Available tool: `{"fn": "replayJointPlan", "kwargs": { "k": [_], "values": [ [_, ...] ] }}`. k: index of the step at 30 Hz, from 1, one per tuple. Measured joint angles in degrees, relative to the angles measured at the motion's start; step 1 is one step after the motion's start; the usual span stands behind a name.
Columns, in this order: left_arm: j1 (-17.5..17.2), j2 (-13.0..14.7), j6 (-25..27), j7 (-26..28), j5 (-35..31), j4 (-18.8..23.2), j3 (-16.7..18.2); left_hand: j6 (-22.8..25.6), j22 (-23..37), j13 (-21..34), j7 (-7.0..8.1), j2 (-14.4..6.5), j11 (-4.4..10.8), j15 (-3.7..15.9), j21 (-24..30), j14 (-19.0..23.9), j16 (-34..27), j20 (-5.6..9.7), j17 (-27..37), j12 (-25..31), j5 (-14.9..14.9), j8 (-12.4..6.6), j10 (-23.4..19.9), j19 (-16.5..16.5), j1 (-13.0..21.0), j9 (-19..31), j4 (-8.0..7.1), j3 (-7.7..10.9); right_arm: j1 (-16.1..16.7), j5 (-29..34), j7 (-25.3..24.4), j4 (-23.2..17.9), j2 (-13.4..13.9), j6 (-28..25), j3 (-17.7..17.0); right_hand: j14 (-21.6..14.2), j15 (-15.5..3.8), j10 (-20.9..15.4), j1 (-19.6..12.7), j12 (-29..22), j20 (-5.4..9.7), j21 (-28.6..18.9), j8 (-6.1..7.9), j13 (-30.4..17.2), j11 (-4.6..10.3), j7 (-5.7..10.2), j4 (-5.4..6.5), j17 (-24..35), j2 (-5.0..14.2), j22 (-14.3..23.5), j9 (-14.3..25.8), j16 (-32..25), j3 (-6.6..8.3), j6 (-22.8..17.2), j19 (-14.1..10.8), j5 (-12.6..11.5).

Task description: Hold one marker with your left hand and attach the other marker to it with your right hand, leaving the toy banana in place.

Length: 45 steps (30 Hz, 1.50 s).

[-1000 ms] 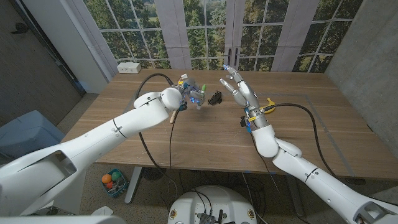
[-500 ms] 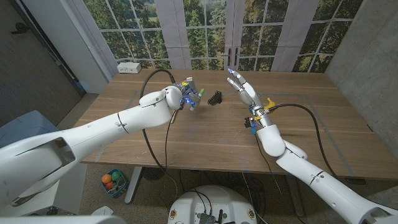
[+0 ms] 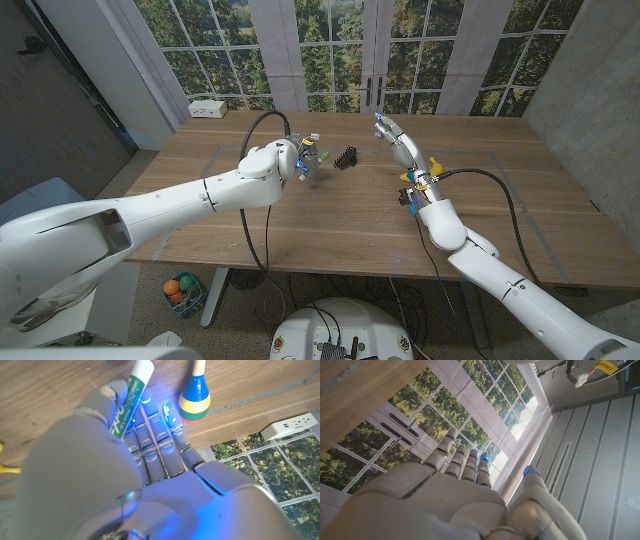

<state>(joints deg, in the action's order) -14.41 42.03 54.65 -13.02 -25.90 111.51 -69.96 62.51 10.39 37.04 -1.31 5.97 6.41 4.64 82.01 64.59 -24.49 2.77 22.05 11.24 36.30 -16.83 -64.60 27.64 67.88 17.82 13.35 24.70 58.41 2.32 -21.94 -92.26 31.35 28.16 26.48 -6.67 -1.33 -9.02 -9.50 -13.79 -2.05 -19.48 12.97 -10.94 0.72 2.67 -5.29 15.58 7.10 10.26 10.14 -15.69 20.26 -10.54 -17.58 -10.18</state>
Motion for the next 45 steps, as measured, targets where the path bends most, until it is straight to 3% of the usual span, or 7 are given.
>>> {"fn": "replayJointPlan", "kwargs": {
  "k": [5,8,17,27,30,36,45],
  "values": [
    [1.32,-0.98,-2.12,-4.61,-5.7,-2.2,-2.25,0.05,0.0,-2.05,1.62,-1.15,0.57,0.64,0.0,0.0,3.05,0.0,0.03,-0.19,-5.81,1.7,0.47,0.0,0.86,-0.76,-0.83,-0.62,0.17,-1.68,1.17,0.39,-0.26,-0.05,-0.57,0.0,0.0,0.0,0.0,0.0,0.0,0.0,0.0,-0.02,0.0,0.0,0.0,0.0,0.0,0.0,0.0,0.0,0.0,0.0,0.0,0.0],
    [1.52,-1.72,-3.02,-6.79,-8.64,-3.38,-3.07,0.35,-0.01,-4.11,3.0,-1.34,0.67,1.54,-0.01,-0.42,5.5,-0.06,0.05,0.07,-10.47,3.33,0.56,-0.56,1.05,-1.46,-3.18,0.77,0.18,-2.28,1.69,0.66,-0.39,-0.05,-0.75,0.0,0.0,0.0,0.0,0.0,0.0,0.22,0.0,-0.14,0.0,0.0,0.0,0.0,0.0,0.0,0.0,0.0,0.0,0.0,0.0,0.0],
    [1.25,-4.15,-5.44,-13.01,-17.98,-6.91,-4.07,1.44,-0.27,-7.96,4.53,-3.07,0.79,4.24,-1.28,-1.09,9.72,-0.23,0.58,0.1,-17.91,5.14,0.66,-2.27,2.77,-2.79,-3.74,-0.36,0.13,-3.57,2.68,1.18,-0.7,-0.05,-1.17,-0.31,0.32,-0.04,0.0,0.27,0.0,0.22,-0.35,-0.13,-0.05,0.0,0.0,0.0,0.0,0.0,0.0,-0.23,0.0,0.01,0.0,0.0],
    [0.24,-6.4,-8.13,-19.91,-26.7,-9.84,-4.1,-5.69,-0.27,-13.9,4.95,-5.84,5.43,6.65,-4.3,-2.87,11.71,-0.28,-3.24,-0.89,-23.81,6.46,4.55,-3.54,2.98,-4.55,-3.68,-1.55,-0.03,-4.01,3.18,1.4,-0.88,-0.22,-1.36,-0.31,0.32,-0.31,0.0,0.27,0.0,0.22,-0.35,-0.13,-0.31,0.31,0.0,0.28,0.0,0.0,0.15,-0.23,0.0,-0.31,0.0,0.0],
    [-0.33,-6.9,-8.65,-21.02,-28.3,-10.35,-3.65,-9.07,-0.37,-16.0,4.74,-6.63,5.36,5.4,-5.91,-6.42,12.59,-0.26,-4.25,-1.08,-24.58,6.46,8.4,-5.39,2.28,-5.03,-4.0,-2.38,-0.03,-4.02,3.2,1.4,-0.89,-0.24,-1.36,-0.31,0.31,-0.31,0.0,0.27,0.0,0.22,-0.35,-0.13,-0.31,0.31,0.0,0.28,0.0,0.0,0.15,-0.23,0.0,-0.31,0.0,0.0],
    [-1.77,-7.6,-10.68,-24.84,-34.97,-10.88,-2.57,-19.0,-0.73,-20.74,5.63,-2.59,4.92,1.31,-11.94,-19.83,13.47,-0.44,-6.78,-1.04,-25.89,6.46,21.44,-12.05,-5.01,-6.08,-4.99,-6.86,0.01,-4.01,3.21,1.35,-0.93,-0.27,-1.49,-0.54,0.55,-0.3,-0.01,0.44,-0.24,0.22,-0.68,-0.13,-0.31,0.31,0.0,0.27,0.0,-0.01,0.14,-0.23,0.0,-0.3,0.21,0.0],
    [-5.81,-8.57,-12.73,-28.18,-45.48,-10.44,1.14,-39.17,-0.81,-25.08,7.22,-1.29,0.05,-1.98,-22.78,-41.43,14.12,-2.74,-10.33,-1.32,-25.33,6.91,41.9,-22.03,-13.15,-7.12,-6.37,-11.83,0.35,-3.85,3.12,0.85,-0.93,-0.46,-1.59,-0.62,0.63,-0.3,-0.01,0.76,-0.54,0.63,-0.68,-0.12,-0.31,0.42,0.0,0.27,0.0,-0.01,0.14,-0.23,0.0,-0.83,0.1,0.0]
  ]
}}
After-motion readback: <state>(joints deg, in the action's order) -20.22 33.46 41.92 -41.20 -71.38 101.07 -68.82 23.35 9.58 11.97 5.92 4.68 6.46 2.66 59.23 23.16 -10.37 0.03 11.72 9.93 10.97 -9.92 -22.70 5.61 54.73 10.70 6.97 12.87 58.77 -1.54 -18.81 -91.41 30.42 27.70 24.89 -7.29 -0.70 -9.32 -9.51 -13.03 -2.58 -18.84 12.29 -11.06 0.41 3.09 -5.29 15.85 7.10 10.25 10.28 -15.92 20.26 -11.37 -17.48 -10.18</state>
